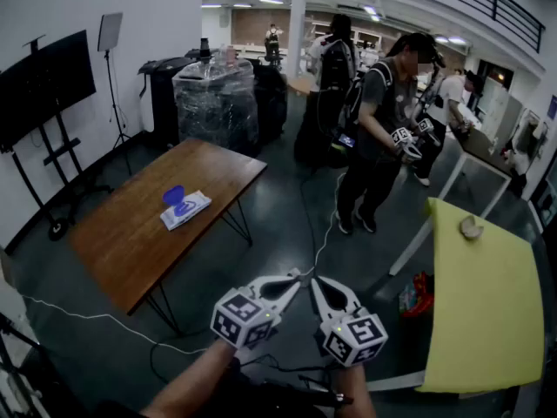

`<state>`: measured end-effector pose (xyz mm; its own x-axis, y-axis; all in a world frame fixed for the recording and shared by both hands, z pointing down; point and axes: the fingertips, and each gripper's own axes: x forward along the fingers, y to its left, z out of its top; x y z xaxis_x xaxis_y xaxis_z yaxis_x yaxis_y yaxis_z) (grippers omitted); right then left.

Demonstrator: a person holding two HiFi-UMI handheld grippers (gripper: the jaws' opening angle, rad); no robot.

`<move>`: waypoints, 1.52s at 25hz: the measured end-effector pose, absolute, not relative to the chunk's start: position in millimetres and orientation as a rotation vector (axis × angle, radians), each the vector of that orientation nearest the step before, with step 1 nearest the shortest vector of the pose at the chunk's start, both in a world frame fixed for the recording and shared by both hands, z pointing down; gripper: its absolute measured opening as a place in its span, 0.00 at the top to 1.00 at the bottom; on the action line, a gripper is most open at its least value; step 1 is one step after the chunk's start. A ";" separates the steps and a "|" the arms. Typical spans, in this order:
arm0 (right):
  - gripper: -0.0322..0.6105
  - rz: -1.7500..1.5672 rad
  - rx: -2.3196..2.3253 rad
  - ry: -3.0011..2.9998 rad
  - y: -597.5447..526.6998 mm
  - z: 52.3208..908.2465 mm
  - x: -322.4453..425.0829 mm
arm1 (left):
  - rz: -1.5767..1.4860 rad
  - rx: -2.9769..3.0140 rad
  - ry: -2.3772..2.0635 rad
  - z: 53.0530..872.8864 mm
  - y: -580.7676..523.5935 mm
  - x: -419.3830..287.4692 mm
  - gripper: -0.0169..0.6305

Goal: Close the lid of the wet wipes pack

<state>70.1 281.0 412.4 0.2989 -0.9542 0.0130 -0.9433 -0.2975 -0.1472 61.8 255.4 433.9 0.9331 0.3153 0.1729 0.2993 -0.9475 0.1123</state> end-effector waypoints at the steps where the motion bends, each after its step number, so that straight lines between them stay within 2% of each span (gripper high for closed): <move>1: 0.93 -0.155 -2.439 1.789 280.7 412.3 68.9 | 0.293 3.000 0.479 434.9 255.3 60.8 0.98; 24: 0.93 -0.198 -2.377 1.941 255.6 421.8 55.4 | 0.299 3.006 0.330 440.4 226.6 44.0 0.98; 38: 0.93 -0.205 -2.284 2.068 193.7 421.6 65.0 | 0.319 3.004 0.159 445.8 164.4 43.9 0.98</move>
<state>65.0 193.7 421.6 0.0945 -0.9936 0.0622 -0.9864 -0.1019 -0.1288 43.9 164.4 445.8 0.9724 0.1164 0.2024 0.0919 -0.9877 0.1268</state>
